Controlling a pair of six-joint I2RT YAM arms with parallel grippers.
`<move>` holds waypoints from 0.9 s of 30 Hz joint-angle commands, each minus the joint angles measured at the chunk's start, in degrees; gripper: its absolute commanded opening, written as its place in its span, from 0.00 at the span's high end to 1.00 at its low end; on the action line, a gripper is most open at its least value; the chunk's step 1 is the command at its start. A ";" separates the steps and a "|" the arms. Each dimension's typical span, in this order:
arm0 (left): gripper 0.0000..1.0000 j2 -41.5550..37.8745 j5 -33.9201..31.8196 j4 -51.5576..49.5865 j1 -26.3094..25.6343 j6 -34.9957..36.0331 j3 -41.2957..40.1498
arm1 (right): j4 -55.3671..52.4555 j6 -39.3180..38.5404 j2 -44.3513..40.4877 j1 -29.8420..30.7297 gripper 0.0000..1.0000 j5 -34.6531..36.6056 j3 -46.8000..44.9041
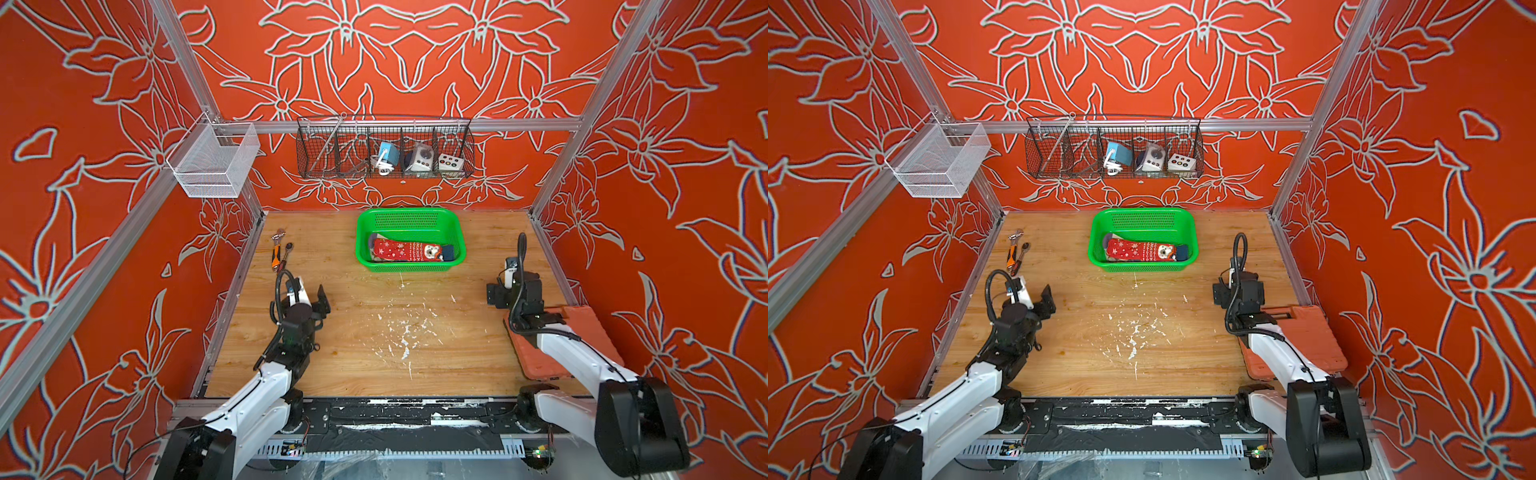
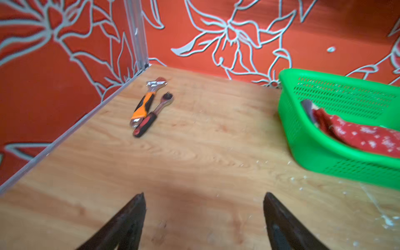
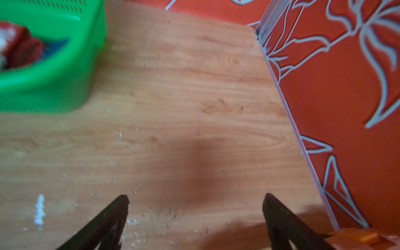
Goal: Place the socks together as a pair
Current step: Reset both arms
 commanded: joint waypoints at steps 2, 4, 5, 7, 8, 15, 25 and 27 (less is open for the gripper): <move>0.12 2.53 2.48 26.47 4.70 2.50 -6.79 | 19.52 -0.22 5.76 -1.31 0.02 2.03 -2.00; 0.09 7.40 3.58 27.44 6.96 1.21 -5.83 | 25.16 0.39 8.69 -2.25 0.02 0.85 -3.35; 0.08 11.62 4.45 31.00 7.74 0.60 -5.90 | 25.18 0.62 9.04 -2.79 0.02 0.45 -3.43; 0.02 14.92 8.02 29.78 7.85 3.24 -3.17 | 29.60 2.01 11.06 -4.27 0.02 0.09 -4.97; 0.02 17.17 8.61 31.23 7.85 4.04 -2.74 | 33.17 2.71 12.58 -4.69 0.02 0.63 -6.11; 0.02 30.95 22.02 35.00 7.93 10.06 2.08 | 43.59 2.86 14.98 -4.90 0.02 1.82 -10.56; 0.02 32.29 23.04 34.86 7.92 10.62 3.10 | 38.22 2.51 14.65 -4.72 0.02 1.58 -8.00; 0.02 32.41 23.03 34.91 7.92 10.62 3.08 | 38.67 2.51 14.79 -4.72 0.02 1.50 -8.12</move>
